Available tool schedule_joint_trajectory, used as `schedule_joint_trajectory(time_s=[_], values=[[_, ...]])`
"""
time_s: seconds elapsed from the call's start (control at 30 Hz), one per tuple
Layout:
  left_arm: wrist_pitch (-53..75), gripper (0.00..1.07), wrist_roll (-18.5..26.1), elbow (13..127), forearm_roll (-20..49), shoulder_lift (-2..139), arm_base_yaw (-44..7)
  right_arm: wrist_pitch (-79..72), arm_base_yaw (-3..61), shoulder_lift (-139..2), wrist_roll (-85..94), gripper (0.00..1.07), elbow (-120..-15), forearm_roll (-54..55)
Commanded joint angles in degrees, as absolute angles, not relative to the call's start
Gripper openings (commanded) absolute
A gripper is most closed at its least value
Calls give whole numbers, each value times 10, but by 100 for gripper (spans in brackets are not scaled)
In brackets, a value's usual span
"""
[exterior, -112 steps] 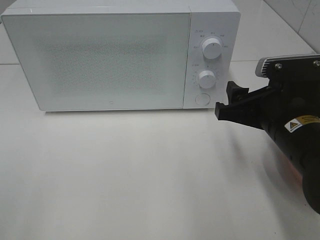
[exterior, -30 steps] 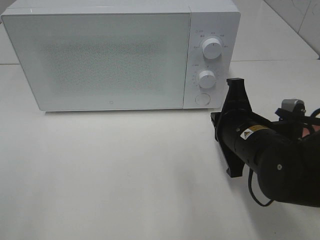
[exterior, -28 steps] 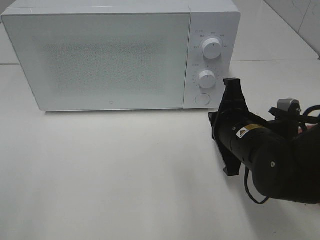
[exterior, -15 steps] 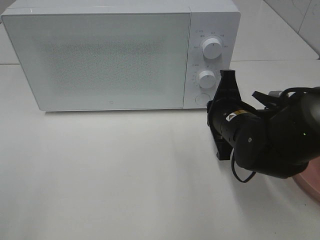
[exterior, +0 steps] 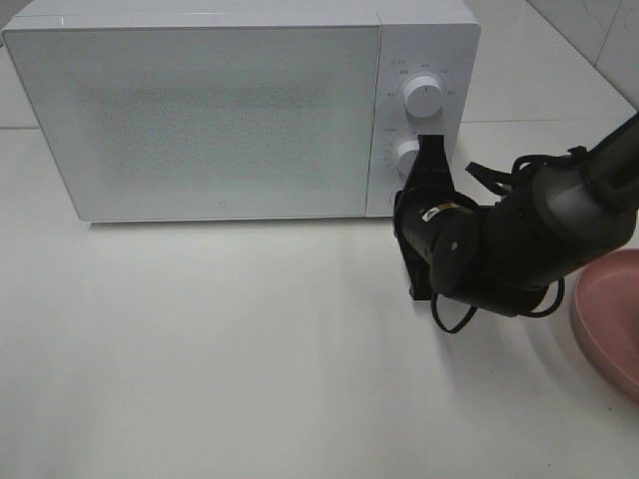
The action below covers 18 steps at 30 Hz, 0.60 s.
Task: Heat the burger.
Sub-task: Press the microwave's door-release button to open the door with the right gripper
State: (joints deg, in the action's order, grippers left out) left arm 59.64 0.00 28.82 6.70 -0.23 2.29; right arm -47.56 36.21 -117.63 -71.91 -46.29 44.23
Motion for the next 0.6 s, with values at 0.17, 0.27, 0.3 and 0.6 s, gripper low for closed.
schedule_joint_trajectory(time_s=[0.17,0.27,0.3,0.6], values=[[591,98,0,288,70,-2,25,-477,345,-1200,-715,0,-497,446],[591,98,0,288,70,-2,25,-478,341,-1209,-704,0,-508,453],[591,98,0,288,70,-2,25,-476,339,-1212,-702,0,-513,452],[591,98,0,288,70,-2,25,-480,339,-1231,-700,0,-521,472]])
